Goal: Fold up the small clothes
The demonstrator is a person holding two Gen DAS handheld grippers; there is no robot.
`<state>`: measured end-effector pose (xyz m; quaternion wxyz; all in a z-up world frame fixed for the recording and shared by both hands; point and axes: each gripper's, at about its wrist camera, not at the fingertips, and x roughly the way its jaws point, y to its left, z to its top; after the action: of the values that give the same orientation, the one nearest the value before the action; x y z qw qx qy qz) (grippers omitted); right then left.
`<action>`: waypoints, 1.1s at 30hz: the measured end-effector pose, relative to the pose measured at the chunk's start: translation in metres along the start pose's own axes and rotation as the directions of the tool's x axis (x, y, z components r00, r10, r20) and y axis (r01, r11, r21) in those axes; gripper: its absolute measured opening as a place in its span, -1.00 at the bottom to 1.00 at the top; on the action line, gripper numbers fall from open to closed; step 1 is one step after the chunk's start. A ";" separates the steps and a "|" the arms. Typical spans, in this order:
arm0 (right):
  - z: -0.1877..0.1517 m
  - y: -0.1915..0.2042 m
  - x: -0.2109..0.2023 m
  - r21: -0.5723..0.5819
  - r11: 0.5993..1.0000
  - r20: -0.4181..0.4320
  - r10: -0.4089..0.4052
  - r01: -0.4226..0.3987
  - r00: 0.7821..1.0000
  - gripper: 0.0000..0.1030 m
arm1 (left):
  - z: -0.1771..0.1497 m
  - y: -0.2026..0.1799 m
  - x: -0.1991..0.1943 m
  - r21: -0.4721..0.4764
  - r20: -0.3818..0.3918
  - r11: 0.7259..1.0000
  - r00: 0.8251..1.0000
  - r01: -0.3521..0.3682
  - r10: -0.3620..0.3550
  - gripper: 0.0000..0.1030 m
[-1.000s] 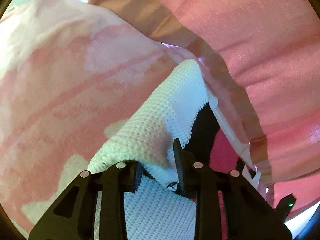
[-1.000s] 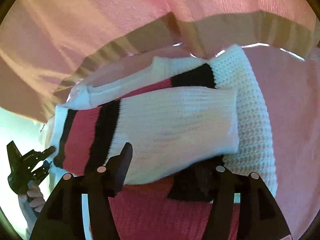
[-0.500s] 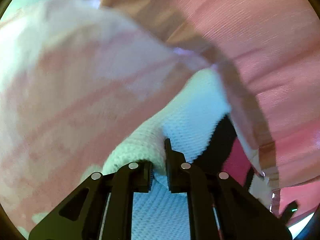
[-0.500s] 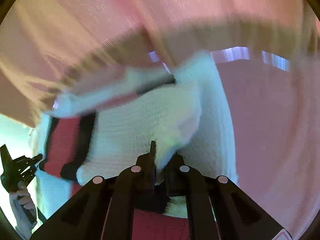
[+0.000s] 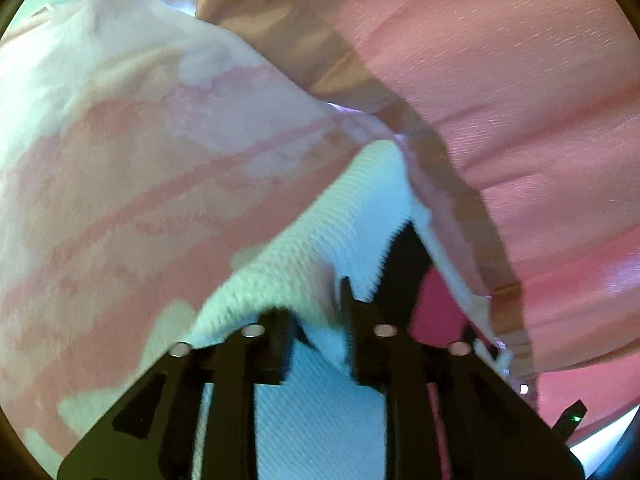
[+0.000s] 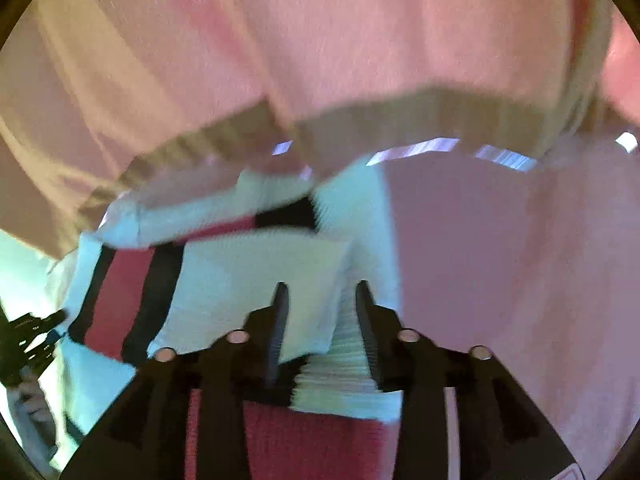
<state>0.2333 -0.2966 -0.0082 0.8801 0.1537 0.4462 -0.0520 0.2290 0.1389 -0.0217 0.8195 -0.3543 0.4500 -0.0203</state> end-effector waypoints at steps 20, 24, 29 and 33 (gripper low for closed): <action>0.018 0.326 0.104 -0.410 0.873 -0.158 0.218 -0.265 0.963 0.23 | 0.012 0.031 0.015 0.004 -0.046 1.000 0.999 -0.002 0.002 -0.82; 0.012 0.359 0.147 -0.453 0.858 -0.199 0.167 -0.241 0.966 -0.26 | 0.015 0.039 0.016 0.009 -0.048 1.000 0.999 0.006 -0.006 -0.82; 0.017 0.383 0.141 -0.468 0.842 -0.131 0.236 -0.270 0.963 -0.83 | 0.023 0.048 0.013 -0.017 -0.009 1.000 1.000 -0.001 0.001 -0.83; 0.011 0.398 0.174 -0.505 0.834 -0.156 0.164 -0.221 0.974 -0.83 | 0.025 0.050 0.016 -0.015 0.003 1.000 1.000 -0.010 0.010 -0.83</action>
<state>0.4364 0.0849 -0.0518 0.8645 -0.0425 0.4721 0.1673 0.2423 0.1850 -0.0547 0.8175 -0.3582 0.4508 -0.0123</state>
